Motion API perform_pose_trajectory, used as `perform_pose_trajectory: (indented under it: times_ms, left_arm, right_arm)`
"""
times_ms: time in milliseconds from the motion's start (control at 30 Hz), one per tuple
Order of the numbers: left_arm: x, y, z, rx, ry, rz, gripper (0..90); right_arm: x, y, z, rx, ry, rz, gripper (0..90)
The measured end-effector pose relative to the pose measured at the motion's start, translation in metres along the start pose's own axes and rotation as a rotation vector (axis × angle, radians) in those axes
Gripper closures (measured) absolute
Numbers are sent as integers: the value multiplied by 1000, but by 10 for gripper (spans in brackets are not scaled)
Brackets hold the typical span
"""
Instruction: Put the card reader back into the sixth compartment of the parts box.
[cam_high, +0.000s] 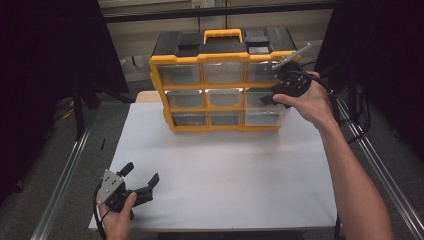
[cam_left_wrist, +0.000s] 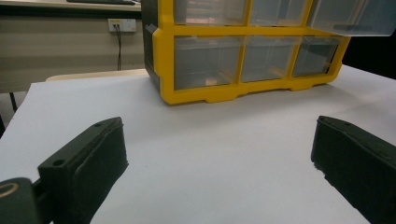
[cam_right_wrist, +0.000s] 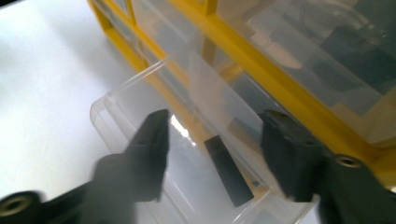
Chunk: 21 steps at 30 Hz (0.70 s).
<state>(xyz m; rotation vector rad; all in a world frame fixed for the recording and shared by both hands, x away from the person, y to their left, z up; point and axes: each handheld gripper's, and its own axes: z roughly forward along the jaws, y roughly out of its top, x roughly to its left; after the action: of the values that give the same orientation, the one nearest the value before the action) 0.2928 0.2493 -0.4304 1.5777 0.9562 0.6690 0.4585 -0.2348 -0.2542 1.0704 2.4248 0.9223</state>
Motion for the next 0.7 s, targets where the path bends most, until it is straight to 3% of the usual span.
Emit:
perform_pose_trajectory:
  times_ms: [267, 700]
  left_arm:
    - [1, 1, 1, 0, 3, -9, 33]
    - [0, 1, 4, 2, 5, -6, 33]
  right_arm:
    - [0, -7, -1, -72, -41, 55, 172]
    - [-1, -29, -9, -217, -94, 142, 67]
